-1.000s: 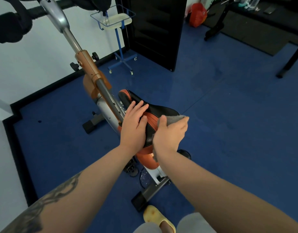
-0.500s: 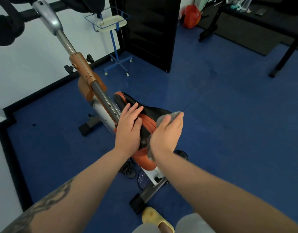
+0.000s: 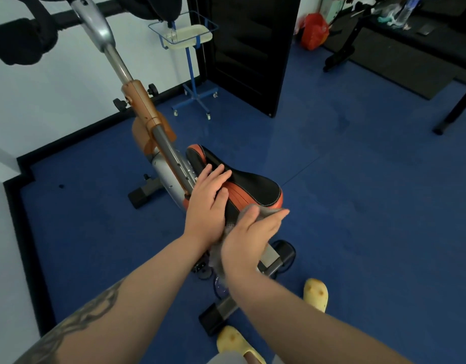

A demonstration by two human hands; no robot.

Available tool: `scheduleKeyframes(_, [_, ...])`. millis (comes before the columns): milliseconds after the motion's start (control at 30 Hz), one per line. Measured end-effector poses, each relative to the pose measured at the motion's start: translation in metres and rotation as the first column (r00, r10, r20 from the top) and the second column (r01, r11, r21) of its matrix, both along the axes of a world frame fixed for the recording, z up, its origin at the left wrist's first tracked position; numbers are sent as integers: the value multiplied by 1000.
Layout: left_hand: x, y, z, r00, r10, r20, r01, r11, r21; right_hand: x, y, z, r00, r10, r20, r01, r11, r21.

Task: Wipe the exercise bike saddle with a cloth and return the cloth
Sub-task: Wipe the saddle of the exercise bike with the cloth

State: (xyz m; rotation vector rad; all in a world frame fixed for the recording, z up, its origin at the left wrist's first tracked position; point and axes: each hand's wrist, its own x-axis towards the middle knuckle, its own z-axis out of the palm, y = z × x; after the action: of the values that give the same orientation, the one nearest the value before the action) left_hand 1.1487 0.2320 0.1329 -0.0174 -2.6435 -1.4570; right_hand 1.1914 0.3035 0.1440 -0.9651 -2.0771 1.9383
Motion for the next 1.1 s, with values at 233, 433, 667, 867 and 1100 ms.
scheduleKeyframes(233, [1, 1, 1, 1000, 18, -10, -18, 1000, 20, -40, 44, -1, 978, 208, -18, -192, 931, 312])
scheduleKeyframes(433, [3, 1, 1, 999, 30, -11, -30, 1000, 7, -53, 76, 17, 808, 586, 62, -524, 666, 531])
scheduleKeyframes(667, [9, 14, 14, 992, 113, 54, -106, 987, -119, -83, 113, 44, 536, 764, 359, -701, 166, 694])
scheduleKeyframes(867, [-2, 55, 46, 937, 330, 117, -323, 944, -74, -114, 160, 74, 493, 781, 382, -573, -39, 819])
scheduleKeyframes(1100, [-45, 111, 87, 952, 304, -39, -305, 923, -237, -161, 237, 109, 516, 789, 334, -431, -97, 897])
